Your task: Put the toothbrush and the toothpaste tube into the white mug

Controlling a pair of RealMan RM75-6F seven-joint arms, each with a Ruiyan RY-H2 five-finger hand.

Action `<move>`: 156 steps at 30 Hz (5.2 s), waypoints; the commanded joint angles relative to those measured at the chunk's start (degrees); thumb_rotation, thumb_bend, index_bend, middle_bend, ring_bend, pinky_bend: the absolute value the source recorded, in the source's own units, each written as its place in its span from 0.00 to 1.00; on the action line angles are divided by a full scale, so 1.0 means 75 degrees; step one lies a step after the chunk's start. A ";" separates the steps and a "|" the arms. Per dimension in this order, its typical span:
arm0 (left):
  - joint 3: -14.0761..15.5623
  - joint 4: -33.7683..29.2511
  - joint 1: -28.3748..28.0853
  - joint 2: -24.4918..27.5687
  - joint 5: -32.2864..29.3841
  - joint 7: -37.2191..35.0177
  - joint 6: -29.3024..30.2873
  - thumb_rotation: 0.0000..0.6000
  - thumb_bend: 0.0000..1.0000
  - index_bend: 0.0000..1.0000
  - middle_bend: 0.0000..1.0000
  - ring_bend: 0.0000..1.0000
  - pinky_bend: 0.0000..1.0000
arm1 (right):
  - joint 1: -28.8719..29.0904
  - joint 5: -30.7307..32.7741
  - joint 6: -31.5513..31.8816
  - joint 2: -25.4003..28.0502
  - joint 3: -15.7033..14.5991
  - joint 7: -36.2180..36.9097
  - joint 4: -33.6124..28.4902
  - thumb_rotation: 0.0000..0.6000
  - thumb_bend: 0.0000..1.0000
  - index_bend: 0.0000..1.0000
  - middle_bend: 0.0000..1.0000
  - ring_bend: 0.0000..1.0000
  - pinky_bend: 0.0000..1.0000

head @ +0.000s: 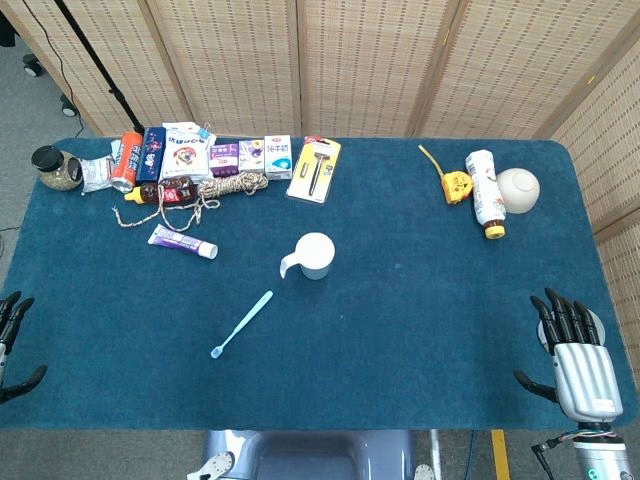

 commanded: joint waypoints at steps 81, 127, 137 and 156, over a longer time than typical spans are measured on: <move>-0.0914 0.3605 -0.2895 -0.5343 -0.0123 0.2007 -0.2388 1.00 0.21 0.00 0.00 0.00 0.00 | -0.0062 0.0050 0.0022 0.0293 -0.0003 0.0507 -0.0067 1.00 0.00 0.00 0.00 0.00 0.00; -0.1588 0.1699 -0.4282 -0.6663 -0.4106 0.5056 -0.3146 1.00 0.40 0.33 0.00 0.00 0.00 | -0.0008 0.0163 -0.0095 0.0352 0.0022 0.0659 -0.0031 1.00 0.00 0.00 0.00 0.00 0.00; -0.1547 0.1933 -0.4358 -0.6961 -0.4281 0.5147 -0.2788 1.00 0.40 0.36 0.00 0.00 0.00 | -0.0001 0.0155 -0.0111 0.0356 0.0010 0.0666 -0.0033 1.00 0.00 0.00 0.00 0.00 0.00; -0.1394 0.1978 -0.4313 -0.7223 -0.4098 0.5034 -0.2302 1.00 0.40 0.38 0.00 0.00 0.00 | 0.0011 0.0191 -0.0150 0.0398 0.0004 0.0707 -0.0055 1.00 0.00 0.00 0.00 0.00 0.00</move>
